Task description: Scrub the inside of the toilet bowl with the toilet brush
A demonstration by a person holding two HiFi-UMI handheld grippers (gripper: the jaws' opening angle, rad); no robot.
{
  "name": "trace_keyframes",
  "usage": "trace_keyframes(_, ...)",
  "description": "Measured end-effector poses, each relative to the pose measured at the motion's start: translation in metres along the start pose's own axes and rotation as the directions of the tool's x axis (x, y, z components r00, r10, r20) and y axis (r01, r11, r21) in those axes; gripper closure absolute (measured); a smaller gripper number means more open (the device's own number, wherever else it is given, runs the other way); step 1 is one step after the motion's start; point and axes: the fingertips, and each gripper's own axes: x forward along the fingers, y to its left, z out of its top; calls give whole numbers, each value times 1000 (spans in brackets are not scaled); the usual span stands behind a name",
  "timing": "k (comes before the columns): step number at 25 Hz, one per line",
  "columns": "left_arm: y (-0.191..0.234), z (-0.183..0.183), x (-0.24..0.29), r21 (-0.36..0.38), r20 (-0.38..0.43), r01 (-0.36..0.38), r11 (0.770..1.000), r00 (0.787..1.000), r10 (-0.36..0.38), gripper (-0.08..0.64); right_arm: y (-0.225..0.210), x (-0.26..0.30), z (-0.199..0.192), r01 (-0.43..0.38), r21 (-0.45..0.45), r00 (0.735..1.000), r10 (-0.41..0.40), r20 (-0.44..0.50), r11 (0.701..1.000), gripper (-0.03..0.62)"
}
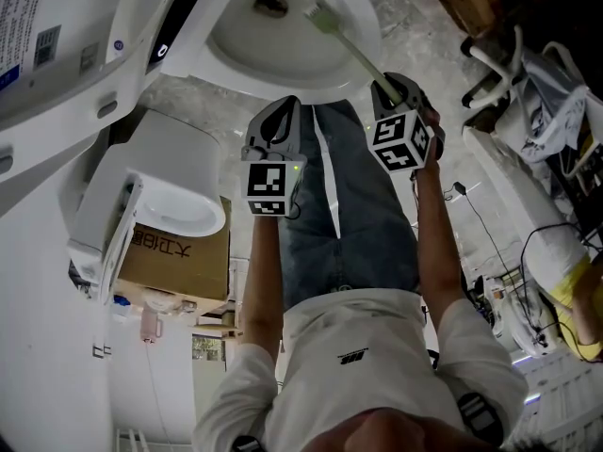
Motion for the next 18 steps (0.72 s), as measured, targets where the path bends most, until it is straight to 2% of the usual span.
trace_keyframes(10, 10, 6, 5, -9, -4, 0, 1000, 1000, 0, 551, -13, 9, 30, 36, 3, 999, -36, 37, 999, 506)
trace_keyframes(18, 20, 10, 7, -18, -4, -2, 1000, 1000, 2, 551, -21, 15, 59, 63, -40, 995, -60, 76, 997, 506)
